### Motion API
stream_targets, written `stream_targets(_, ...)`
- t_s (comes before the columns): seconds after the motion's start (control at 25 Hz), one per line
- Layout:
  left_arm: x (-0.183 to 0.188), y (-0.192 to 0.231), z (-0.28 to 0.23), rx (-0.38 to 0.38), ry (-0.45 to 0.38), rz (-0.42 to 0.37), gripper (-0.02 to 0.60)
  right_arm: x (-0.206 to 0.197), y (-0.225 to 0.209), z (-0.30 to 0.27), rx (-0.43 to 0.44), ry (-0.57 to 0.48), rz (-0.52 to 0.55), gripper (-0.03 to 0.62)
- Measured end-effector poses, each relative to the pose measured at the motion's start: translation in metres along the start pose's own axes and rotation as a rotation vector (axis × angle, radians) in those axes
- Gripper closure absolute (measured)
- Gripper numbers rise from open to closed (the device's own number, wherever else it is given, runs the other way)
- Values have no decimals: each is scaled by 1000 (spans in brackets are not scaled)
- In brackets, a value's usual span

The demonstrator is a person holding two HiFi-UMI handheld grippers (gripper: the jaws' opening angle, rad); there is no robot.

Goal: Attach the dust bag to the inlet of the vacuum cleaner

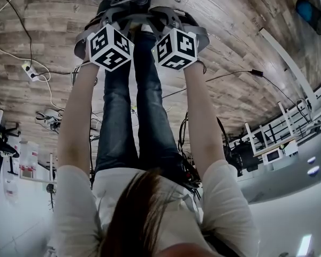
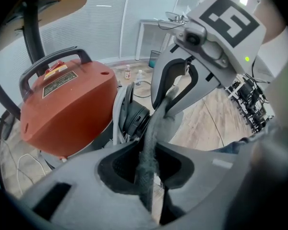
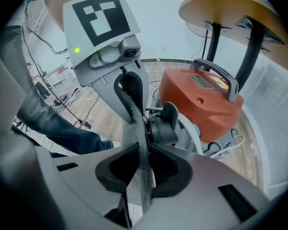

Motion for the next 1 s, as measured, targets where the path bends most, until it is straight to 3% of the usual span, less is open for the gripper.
stream_targets(0.2,4,3,2,5,36,-24,500,-1,-1,3,-61,30,-108,526)
stream_targets(0.36,9,3,1,2,91,-129,495,-4,1,5,-88,37,-174,530)
stream_targets(0.44,9,3,2,4,97,-148,494,-3,1,5,-77,32,-152,530)
stream_targets(0.76,5,-1,2,39,-13,-7,505,-1,-4,0,21,11,28,528)
stream_targets(0.88,3,-2,3,38,-14,-7,507,0,-4,0,29,13,35,528)
stream_targets(1.0,5,0,4,25,30,-50,505,0,-3,1,-11,18,-35,528)
Point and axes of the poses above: the fingertips, and each gripper's own axes: z backward along the fingers, y to its left, x out of its top, the point moved 1 cm from there along z, backward along the fingers, and after that the axes turned 15 degrees about -x, right-handed, at the moved point
